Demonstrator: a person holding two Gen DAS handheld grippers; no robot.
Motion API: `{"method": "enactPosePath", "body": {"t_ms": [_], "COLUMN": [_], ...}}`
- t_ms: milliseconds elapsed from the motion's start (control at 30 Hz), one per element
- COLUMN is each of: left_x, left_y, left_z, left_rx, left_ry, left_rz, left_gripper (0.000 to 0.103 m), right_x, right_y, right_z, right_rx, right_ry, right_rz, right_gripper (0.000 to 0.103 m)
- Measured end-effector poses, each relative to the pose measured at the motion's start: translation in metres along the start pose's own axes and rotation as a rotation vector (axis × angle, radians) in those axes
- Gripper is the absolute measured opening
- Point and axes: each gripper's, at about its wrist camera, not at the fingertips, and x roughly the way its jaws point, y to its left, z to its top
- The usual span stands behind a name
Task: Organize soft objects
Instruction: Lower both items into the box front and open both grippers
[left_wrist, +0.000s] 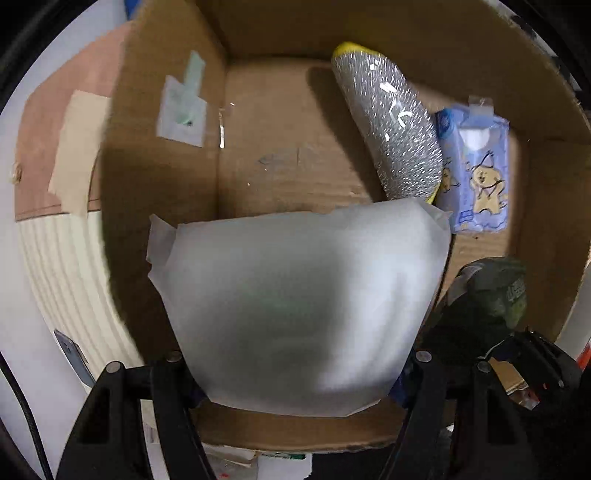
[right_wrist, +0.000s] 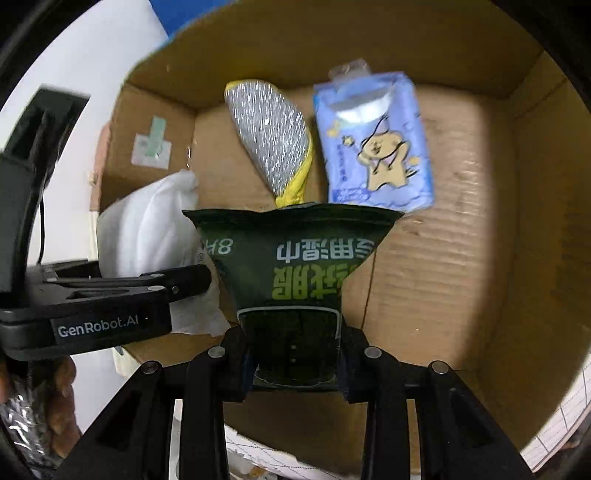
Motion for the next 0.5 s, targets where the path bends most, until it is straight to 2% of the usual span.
{"method": "enactPosePath", "body": {"t_ms": [200,367,400,433,467,500], "left_x": [0.013,0.013,0.011,0.007,0.006,0.001], "left_y": [-0.012,-0.022,-0.022,-0.025,-0.024,-0.029], "left_z": [0.004,-0.001,-0.003,-0.003,-0.004,-0.006], "left_rx": [0.075,0.095,0.091,0.084,0.076,0.069], "left_ry": [0.050,0.090,0.090,0.088,0.085,0.080], "left_rz": [0.037,0.025,0.023,0.024,0.023,0.020], "left_gripper": [0.071,0.073,0.075,0.077,0.077,0.078], "right_x": [0.017,0.027,0.026,0.026,0.025,0.020], "right_y": [0.008,0.011,0.011,0.010,0.007,0.009], "right_z": [-0.002,0.009,0.008,0.008,0.007,0.007], "right_rx": [-0.021,-0.036,-0.033,-0.027,-0.021,-0.017], "right_ry": [0.031,0.062,0.067,0.072,0.073,0.070], "right_rz": [-0.012,-0.018,-0.015,-0.012,-0.015,-0.025], "right_gripper": [0.037,0.038,0.043,0.054,0.059,0.069]}}
